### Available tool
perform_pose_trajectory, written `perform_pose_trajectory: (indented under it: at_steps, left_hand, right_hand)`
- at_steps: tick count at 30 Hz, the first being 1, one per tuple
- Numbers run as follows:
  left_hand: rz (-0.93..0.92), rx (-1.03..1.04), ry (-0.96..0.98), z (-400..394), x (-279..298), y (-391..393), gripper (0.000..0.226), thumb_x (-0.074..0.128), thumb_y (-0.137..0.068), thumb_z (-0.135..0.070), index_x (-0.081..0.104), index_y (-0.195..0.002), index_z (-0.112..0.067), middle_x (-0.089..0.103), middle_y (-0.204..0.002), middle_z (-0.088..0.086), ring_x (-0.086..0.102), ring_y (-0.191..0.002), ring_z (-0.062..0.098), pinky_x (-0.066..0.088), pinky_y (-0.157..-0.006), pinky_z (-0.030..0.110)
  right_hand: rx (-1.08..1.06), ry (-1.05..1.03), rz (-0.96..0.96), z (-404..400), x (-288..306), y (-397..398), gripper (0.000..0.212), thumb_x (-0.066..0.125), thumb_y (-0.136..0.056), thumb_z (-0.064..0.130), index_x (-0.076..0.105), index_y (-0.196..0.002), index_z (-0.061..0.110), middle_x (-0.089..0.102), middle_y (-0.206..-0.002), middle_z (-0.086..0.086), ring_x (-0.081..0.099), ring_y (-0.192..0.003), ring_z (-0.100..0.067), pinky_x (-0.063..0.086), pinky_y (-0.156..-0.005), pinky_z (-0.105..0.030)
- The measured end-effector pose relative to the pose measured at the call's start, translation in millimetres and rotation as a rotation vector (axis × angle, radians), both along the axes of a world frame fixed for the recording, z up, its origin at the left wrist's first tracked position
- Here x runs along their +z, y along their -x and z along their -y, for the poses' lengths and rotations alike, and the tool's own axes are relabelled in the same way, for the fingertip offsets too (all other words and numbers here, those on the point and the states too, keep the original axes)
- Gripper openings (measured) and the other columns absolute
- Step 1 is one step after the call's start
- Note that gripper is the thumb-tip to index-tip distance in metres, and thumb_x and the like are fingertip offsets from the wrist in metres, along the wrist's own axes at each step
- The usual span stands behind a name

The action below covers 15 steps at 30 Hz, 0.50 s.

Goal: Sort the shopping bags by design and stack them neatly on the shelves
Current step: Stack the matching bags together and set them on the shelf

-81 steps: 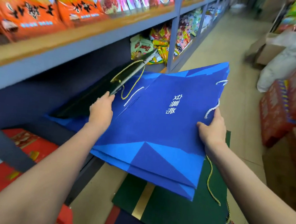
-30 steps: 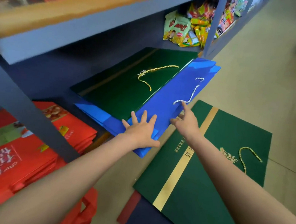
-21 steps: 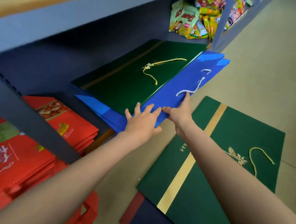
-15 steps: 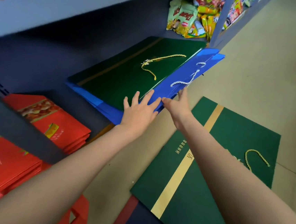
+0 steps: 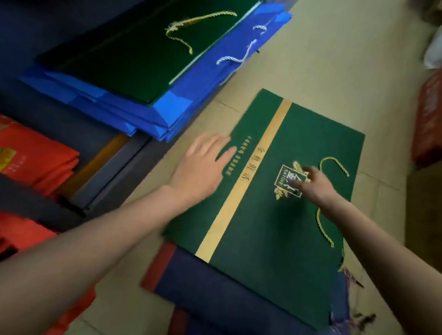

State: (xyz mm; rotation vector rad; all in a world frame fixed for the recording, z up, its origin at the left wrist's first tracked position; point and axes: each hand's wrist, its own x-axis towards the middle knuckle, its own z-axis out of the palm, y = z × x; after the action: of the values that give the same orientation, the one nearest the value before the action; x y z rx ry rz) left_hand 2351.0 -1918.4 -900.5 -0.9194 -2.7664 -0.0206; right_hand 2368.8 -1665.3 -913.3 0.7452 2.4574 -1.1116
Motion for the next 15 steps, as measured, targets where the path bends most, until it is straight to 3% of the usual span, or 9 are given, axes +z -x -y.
perform_pose_trajectory:
  at_steps: [2,5,8,15]
  left_hand:
    - [0.403,0.14,0.07,-3.2,-23.1,-27.3,0.063,0.048,-0.092,-0.02,0.02,-0.148,-0.015,0.019,-0.154,0.012,0.018,-0.142,0.029,0.01,-0.116,0.043]
    - [0.785,0.413,0.071,-3.4,-51.5,-47.8,0.072,0.045,-0.094,-0.038,0.004,-0.15,-0.019,-0.001,-0.157,0.012,0.01,-0.141,0.038,0.021,-0.112,0.048]
    - [0.882,0.519,0.028,-7.6,-62.6,-53.9,0.084,0.053,-0.089,-0.046,0.003,-0.15,-0.017,-0.005,-0.156,0.016,0.012,-0.138,0.043,0.026,-0.109,0.05]
    - [0.969,0.652,-0.081,-15.2,-52.8,-53.7,0.097,0.068,-0.076,-0.053,0.012,-0.148,-0.018,0.019,-0.147,0.018,0.029,-0.131,0.041,0.031,-0.106,0.044]
  right_hand:
    - [-0.024,-0.18,0.1,-24.5,-17.4,-32.1,0.08,0.07,-0.082,0.029,0.026,-0.145,0.01,0.031,-0.145,-0.02,0.036,-0.13,-0.038,0.03,-0.11,-0.046]
    - [-0.077,-0.24,0.23,-47.3,-33.3,-72.9,0.102,0.078,-0.07,0.042,0.016,-0.147,0.014,0.023,-0.147,-0.02,0.031,-0.133,-0.04,0.03,-0.11,-0.05]
    - [-0.07,-0.203,0.277,-50.8,-39.5,-95.0,0.106,0.08,-0.066,0.044,0.017,-0.144,0.011,0.033,-0.142,-0.02,0.035,-0.13,-0.038,0.033,-0.108,-0.048]
    - [-0.14,-0.063,0.174,-52.2,-38.0,-99.9,0.117,0.084,-0.063,0.04,0.007,-0.15,0.021,0.023,-0.149,-0.012,0.027,-0.135,-0.036,0.026,-0.112,-0.049]
